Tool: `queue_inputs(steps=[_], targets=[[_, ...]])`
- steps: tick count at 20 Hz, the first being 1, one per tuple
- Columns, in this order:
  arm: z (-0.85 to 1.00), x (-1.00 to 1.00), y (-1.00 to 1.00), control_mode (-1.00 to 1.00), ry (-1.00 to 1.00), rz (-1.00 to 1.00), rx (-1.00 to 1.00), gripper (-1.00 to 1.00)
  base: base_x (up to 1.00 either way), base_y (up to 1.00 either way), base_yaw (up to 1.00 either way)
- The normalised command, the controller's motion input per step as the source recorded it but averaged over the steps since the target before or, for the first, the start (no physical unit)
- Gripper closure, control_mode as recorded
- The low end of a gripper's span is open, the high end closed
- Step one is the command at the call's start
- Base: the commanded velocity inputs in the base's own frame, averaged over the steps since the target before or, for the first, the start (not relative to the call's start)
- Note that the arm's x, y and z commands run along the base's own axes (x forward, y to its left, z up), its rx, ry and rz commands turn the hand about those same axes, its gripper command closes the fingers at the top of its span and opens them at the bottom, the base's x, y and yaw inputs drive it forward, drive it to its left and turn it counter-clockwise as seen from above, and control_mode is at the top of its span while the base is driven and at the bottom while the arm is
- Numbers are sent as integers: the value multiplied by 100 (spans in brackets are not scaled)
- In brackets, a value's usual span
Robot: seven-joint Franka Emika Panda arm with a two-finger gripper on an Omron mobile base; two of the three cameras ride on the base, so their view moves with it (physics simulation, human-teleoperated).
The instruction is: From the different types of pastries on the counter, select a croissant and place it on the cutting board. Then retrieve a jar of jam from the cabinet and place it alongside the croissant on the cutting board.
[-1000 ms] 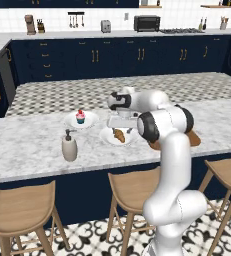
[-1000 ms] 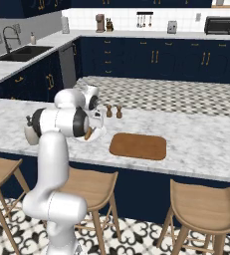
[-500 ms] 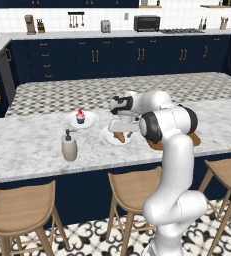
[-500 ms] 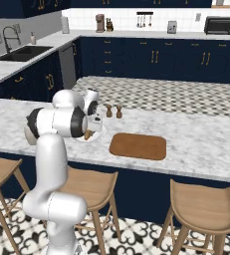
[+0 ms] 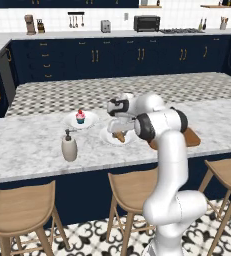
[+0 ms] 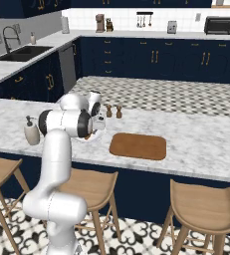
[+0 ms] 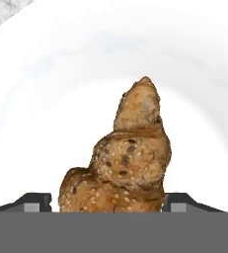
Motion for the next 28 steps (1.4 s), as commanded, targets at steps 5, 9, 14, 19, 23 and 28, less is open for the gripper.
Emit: queue_inputs(steps=[5,9,14,19,23,28], targets=[[-39,20,2,-100,15,-3,3,100,0,0,0],[38,-3,-11,-100,10,-5,2,100,0,0,0],[72,-30,-33,-100,7,-1,0,100,0,0,0],[38,-76,-82,-100,7,0,-4,100,0,0,0],[0,-100,-82,-100,1,0,-8,100,0,0,0],[0,-84,-65,-100,-17,5,-18,100,0,0,0]])
